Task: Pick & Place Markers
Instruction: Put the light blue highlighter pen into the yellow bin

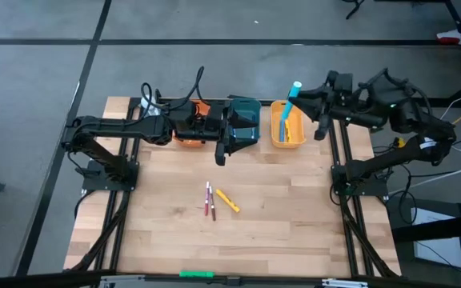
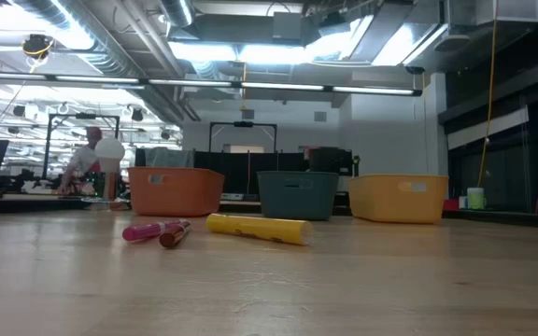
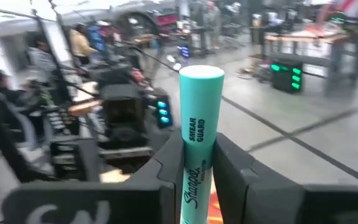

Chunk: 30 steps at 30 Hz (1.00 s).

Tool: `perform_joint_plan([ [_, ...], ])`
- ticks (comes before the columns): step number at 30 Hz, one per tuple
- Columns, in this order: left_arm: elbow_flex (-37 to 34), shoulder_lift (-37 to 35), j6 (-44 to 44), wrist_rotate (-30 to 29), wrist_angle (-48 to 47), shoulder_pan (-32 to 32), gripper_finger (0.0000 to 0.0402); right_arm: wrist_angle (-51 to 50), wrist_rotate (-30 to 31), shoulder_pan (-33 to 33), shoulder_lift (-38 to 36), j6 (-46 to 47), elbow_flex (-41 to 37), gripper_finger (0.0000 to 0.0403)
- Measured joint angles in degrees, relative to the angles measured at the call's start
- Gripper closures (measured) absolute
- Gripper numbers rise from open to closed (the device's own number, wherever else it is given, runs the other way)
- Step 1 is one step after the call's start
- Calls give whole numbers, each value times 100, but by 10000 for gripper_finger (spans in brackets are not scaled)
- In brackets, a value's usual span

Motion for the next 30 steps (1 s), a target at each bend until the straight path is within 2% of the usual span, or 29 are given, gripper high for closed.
perform_joint_plan([
  [6,0,2,-66,0,2,0,151,-751,644,0,22,340,0,341],
  [15,0,4,-174,-7,4,0,151,-1069,950,-56,24,485,0,341],
  [30,0,7,-197,-11,8,0,151,-1067,751,-1504,136,37,0,341],
])
